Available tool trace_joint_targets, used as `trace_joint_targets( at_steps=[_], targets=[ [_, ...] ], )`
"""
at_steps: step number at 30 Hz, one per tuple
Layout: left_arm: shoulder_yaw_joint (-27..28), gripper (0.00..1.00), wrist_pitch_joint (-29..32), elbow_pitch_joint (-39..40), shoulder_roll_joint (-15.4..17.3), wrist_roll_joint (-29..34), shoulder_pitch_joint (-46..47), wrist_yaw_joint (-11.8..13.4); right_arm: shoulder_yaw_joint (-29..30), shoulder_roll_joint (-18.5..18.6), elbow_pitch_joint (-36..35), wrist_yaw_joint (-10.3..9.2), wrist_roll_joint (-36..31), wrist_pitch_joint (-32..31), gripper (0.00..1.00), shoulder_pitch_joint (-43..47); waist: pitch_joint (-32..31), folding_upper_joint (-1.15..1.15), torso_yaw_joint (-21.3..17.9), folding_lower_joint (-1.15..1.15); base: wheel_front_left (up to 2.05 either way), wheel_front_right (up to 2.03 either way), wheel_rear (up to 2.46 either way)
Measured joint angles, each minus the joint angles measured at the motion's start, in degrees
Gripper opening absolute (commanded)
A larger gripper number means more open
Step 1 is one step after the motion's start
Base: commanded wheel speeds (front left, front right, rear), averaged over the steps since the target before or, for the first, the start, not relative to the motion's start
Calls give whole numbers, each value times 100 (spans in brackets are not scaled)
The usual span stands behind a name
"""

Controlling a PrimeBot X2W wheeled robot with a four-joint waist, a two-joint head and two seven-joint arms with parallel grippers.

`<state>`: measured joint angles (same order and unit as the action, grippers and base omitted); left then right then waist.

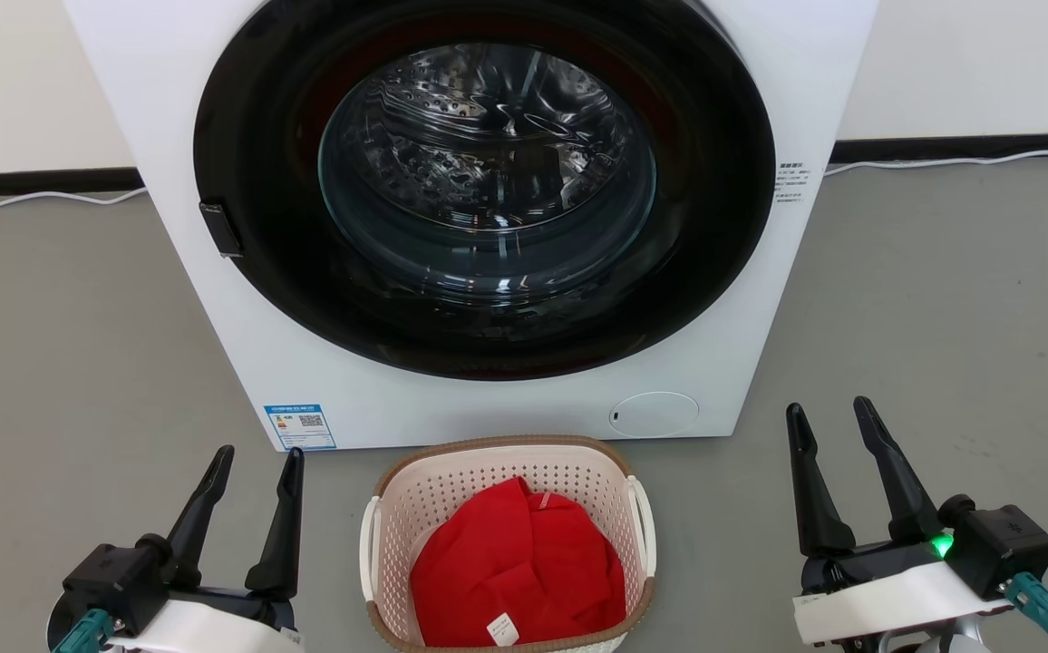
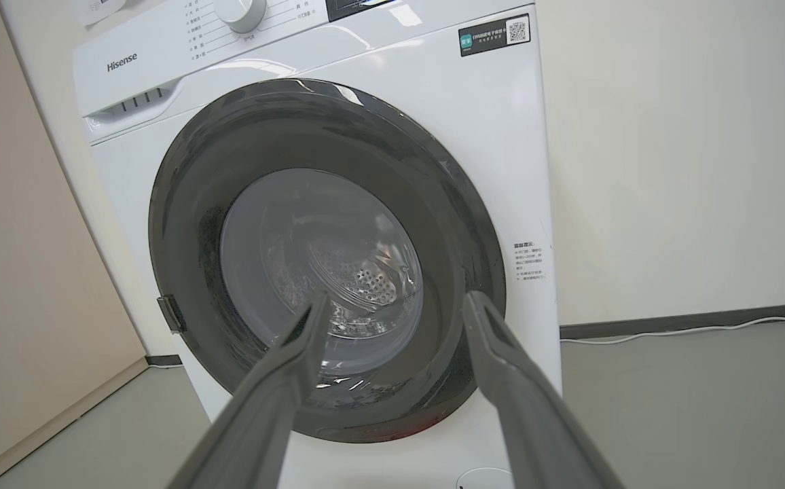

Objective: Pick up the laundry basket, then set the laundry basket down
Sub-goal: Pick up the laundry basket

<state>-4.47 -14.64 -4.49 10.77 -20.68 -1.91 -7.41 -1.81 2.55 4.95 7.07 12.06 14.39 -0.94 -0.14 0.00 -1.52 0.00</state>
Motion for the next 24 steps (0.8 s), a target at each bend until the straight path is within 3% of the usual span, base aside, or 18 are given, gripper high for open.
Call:
trace_joint_targets(
  at_steps=[24],
  targets=[
    [7,100,0,4,35,-90,0,0,0,1,-11,0,12,0,100,3,205,0,-42,0,0,0,0]
  ],
)
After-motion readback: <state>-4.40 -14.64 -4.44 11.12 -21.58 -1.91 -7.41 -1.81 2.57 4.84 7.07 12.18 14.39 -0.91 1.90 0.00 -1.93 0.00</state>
